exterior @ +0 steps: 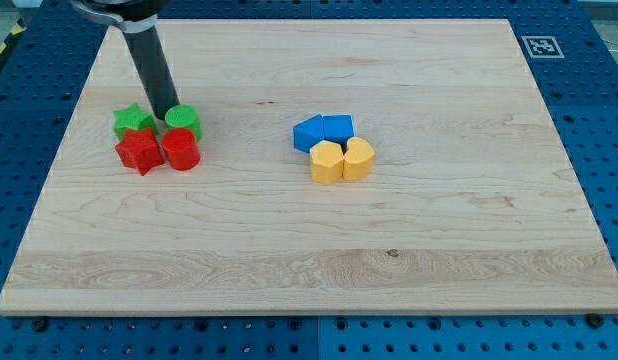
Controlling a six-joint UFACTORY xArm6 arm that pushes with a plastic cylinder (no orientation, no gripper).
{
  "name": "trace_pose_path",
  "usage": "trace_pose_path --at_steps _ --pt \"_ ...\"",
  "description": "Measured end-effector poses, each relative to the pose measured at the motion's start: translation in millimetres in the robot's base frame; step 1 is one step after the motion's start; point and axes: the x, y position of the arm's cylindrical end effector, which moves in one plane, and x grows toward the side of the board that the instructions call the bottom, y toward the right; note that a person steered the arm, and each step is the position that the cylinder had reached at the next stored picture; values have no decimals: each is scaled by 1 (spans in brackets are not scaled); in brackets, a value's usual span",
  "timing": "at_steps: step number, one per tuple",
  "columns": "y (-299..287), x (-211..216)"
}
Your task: Separate the yellow blocks
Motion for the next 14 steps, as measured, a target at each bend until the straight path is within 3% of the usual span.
trace_pose_path --at_steps 2,3,4,7,11,12,13,14 --pt "-30 -29" --pt "28 -52" --pt "87 -46" --pt "185 1" --pt "367 51" --pt "360 105" --pt "314 152" --pt "256 169"
